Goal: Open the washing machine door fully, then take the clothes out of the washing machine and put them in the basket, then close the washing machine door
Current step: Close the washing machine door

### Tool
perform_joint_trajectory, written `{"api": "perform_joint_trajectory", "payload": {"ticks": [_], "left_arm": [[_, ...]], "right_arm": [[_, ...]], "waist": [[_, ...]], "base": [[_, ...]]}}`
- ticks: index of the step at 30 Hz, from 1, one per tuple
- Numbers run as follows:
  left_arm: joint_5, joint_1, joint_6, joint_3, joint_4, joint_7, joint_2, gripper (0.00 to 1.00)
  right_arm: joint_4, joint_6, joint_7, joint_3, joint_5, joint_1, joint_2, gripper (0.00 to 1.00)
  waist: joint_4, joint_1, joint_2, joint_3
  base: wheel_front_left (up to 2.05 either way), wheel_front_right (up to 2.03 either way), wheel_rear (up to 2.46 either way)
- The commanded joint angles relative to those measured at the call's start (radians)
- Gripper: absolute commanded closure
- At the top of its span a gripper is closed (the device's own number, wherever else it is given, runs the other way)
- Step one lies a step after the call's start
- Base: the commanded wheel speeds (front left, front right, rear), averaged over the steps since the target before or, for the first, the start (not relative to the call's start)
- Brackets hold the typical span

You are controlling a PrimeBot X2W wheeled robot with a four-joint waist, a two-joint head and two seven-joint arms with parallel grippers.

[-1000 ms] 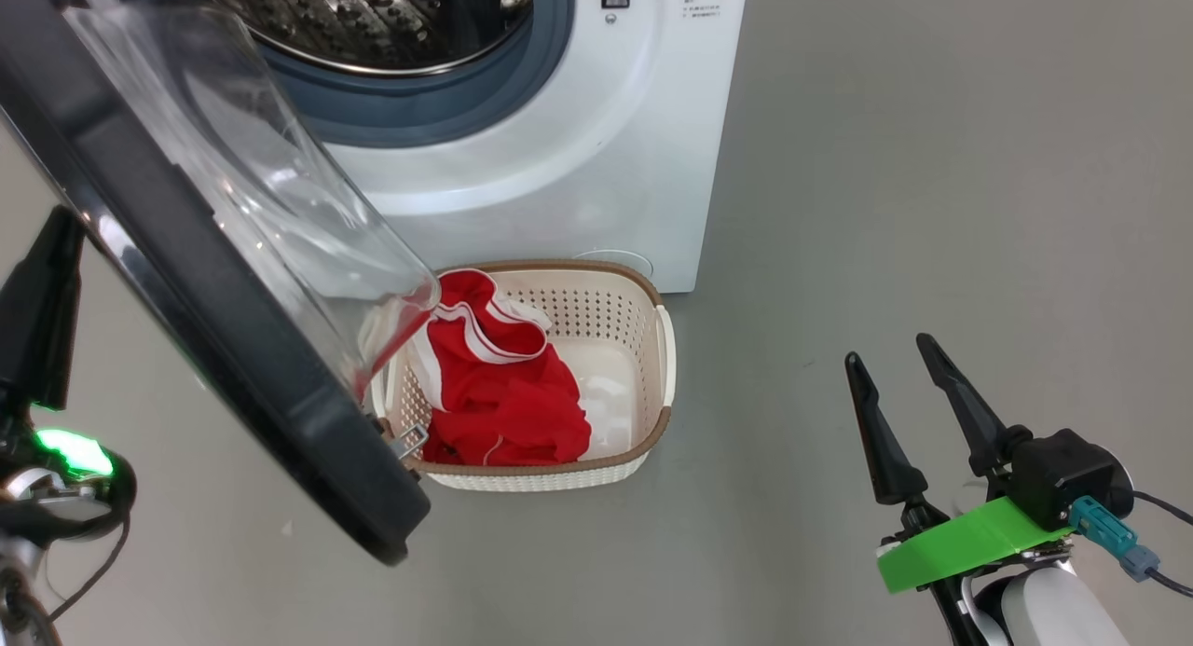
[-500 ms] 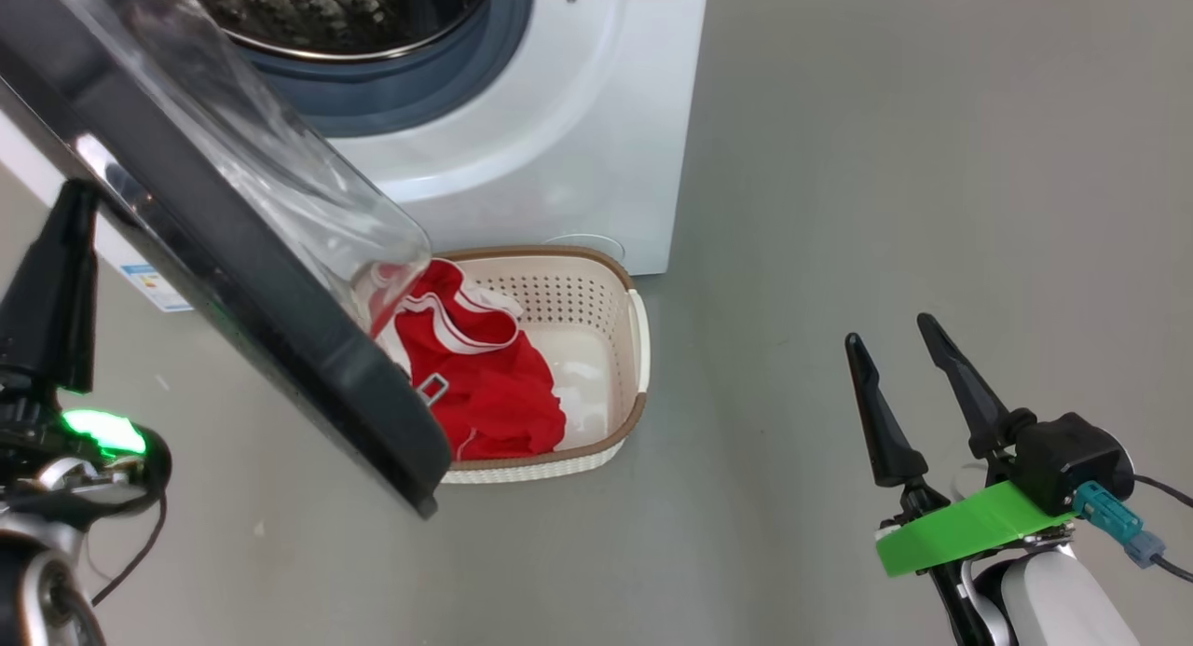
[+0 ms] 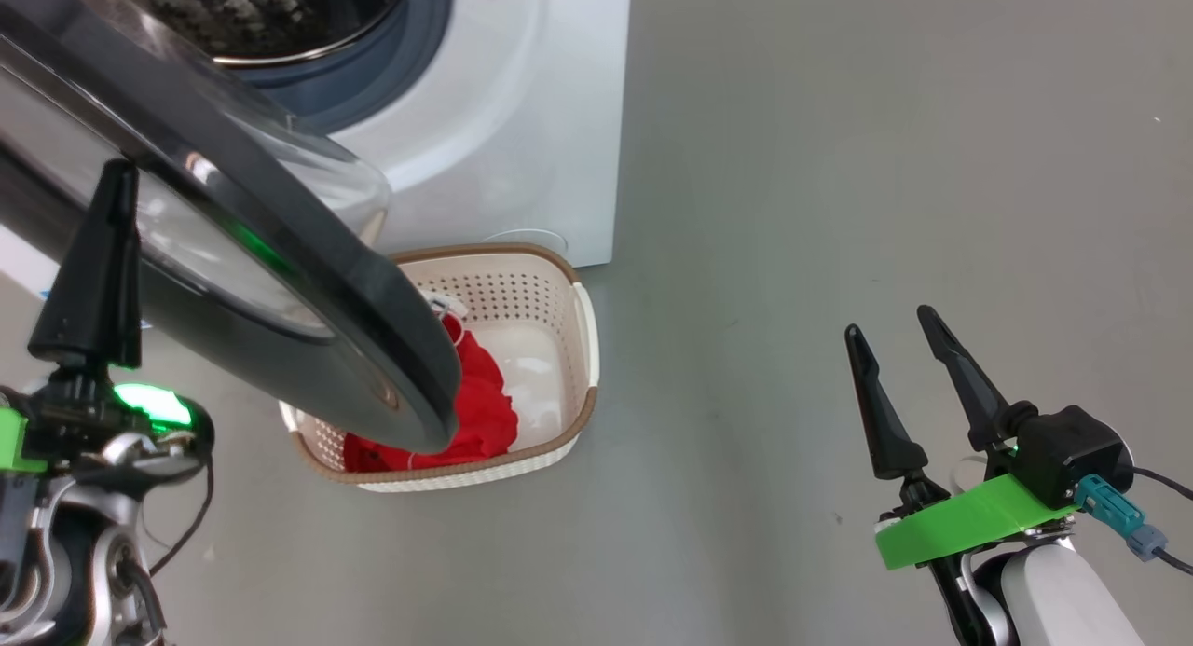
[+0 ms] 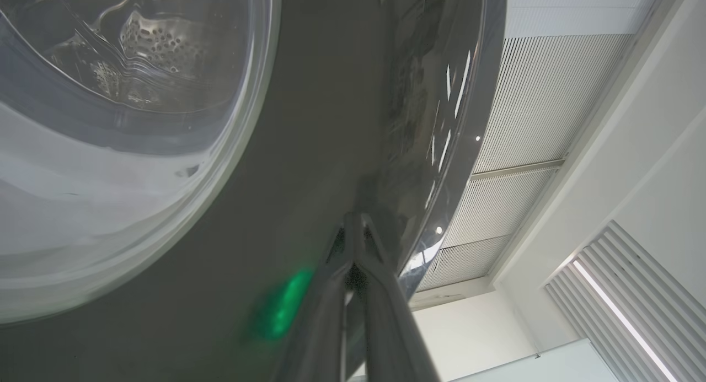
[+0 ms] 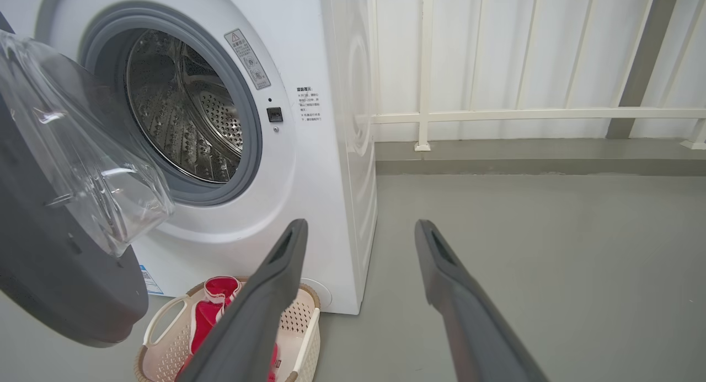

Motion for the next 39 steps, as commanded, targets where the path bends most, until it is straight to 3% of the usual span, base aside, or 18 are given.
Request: {"api": "perform_joint_trajectory", "payload": {"ticks": [1,15,39], "left_arm": [[-0.004,-0.037,-0.015,0.020,-0.014,-0.006,0.018,1.00],[-0.035,-0.124,-0.124,-0.009,0.100,-0.085,0.016,1.00],[-0.027,-0.366,-0.156,-0.034,0.234,-0.109,0.040,1.00]], "right_arm": [[-0.023,0.005,-0.009,0.023,0.008,-0.024,-0.001,0.00],[-0.029,0.005,-0.009,0.026,0.004,-0.029,-0.001,0.00],[-0.045,0.005,-0.009,0.029,0.019,-0.059,-0.001,0.00]], "waist": [[-0.013,0.0000,-0.0001,0.004],[-0.073,0.0000,-0.0001,0.036],[-0.122,0.0000,-0.0001,0.119]], "base": [[0.00,0.00,0.00],[0.00,0.00,0.00],[0.00,0.00,0.00]]}}
